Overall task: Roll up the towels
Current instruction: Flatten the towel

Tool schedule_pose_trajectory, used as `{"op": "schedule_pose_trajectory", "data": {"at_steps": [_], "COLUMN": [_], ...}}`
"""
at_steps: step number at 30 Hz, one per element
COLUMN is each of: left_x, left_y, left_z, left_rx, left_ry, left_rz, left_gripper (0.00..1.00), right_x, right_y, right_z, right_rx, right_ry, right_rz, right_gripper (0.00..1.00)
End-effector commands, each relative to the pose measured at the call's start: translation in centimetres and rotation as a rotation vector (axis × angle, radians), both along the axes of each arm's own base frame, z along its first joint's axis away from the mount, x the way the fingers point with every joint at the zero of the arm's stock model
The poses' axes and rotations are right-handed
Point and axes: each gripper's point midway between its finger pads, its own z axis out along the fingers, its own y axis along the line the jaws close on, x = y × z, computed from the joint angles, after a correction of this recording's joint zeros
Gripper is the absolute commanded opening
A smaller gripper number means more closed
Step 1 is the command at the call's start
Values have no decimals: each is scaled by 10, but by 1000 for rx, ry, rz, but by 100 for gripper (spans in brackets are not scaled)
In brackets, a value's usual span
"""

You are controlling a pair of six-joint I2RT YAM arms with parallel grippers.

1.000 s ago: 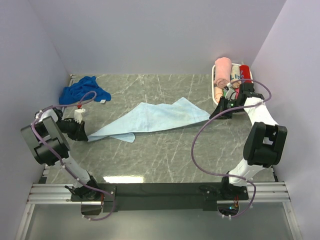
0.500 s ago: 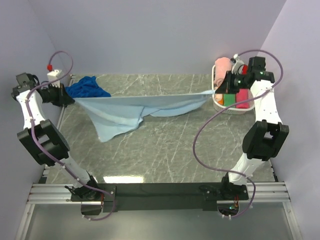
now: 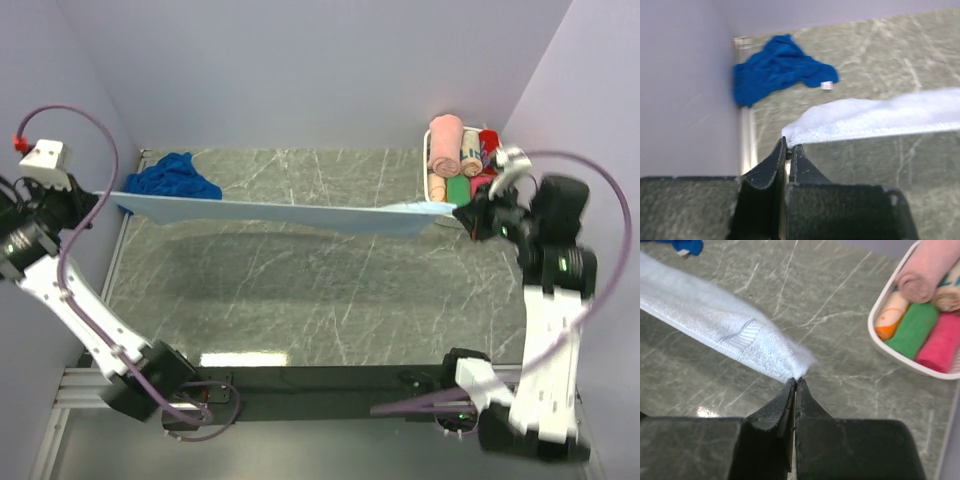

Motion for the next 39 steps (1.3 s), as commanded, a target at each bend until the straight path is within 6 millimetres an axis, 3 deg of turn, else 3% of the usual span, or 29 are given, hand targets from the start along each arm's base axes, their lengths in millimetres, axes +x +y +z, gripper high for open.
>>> {"op": "schedule_pose_trajectory", "data": {"at_steps": [1,3,5,8,10,11,12,14,15,17,18,20,21,22,23,24,25,26,27,28,31,32,33,34,35,36,37,38,39], "left_x": [-25,-41,-48,-46,-36,-32,-19,-1,15,30,36,54,59,70,80,89,100,110,123,133,164,174,187,194,201,214,217,221,231], "left_y": [19,11,1,3,16,25,19,31,9,-1,-8,-4,-2,4,8,17,22,28,33,35,41,35,36,34,31,30,27,25,25], "left_z": [4,9,18,29,22,14,4,-33,-56,-78,-104,-121,-138,-161,-170,-173,-201,-206,-204,-227,-250,-255,-248,-265,-267,-255,-264,-261,-246], "left_rx": [24,1,10,2,-64,-101,-113,-102,-98,-56,-39,-7,11,1,0,5,-13,-18,-18,-31,-30,-30,-32,-47,-68,-76,-104,-135,-144], "left_ry": [-18,-28,-64,-97,-86,-62,-32,78,130,159,207,194,231,283,292,300,365,369,359,407,451,467,459,494,497,466,491,491,462], "left_rz": [117,132,135,157,186,234,210,270,195,159,171,193,218,227,242,267,272,286,287,283,279,260,251,238,240,230,220,221,217], "left_gripper": [0,0,0,0,0,1,1,1,0,1,1,0,1,0,0,0,0,1,1,0,1,1,1,1,6,12,18,31,34], "right_x": [-30,-49,-54,-44,-26,-14,-6,23,38,61,78,102,118,131,144,158,172,183,193,204,232,240,245,257,263,267,276,277,278], "right_y": [-18,-15,-15,-17,-22,-25,-27,-29,-28,-18,-16,-8,-5,-5,-2,-3,-1,-1,2,4,12,13,13,16,18,19,21,22,22], "right_z": [19,34,40,32,14,7,-1,-25,-41,-56,-76,-86,-109,-112,-117,-144,-145,-152,-178,-176,-201,-218,-223,-216,-216,-225,-215,-214,-208], "right_rx": [-84,-76,-70,-61,-61,-53,-44,-63,-70,-102,-102,-118,-117,-115,-116,-130,-133,-135,-139,-135,-151,-162,-167,-166,-164,-170,-170,-170,-174], "right_ry": [-121,-174,-200,-174,-102,-87,-63,-16,28,36,93,106,171,175,176,240,236,246,305,295,317,346,352,327,323,338,312,314,305], "right_rz": [-127,-149,-164,-171,-177,-195,-207,-211,-213,-190,-194,-196,-205,-213,-215,-232,-237,-243,-242,-239,-235,-237,-238,-238,-237,-234,-236,-235,-230], "right_gripper": [0,0,0,0,0,0,0,0,0,0,0,0,0,0,0,0,0,0,0,0,0,0,0,1,12,19,28,47,49]}}
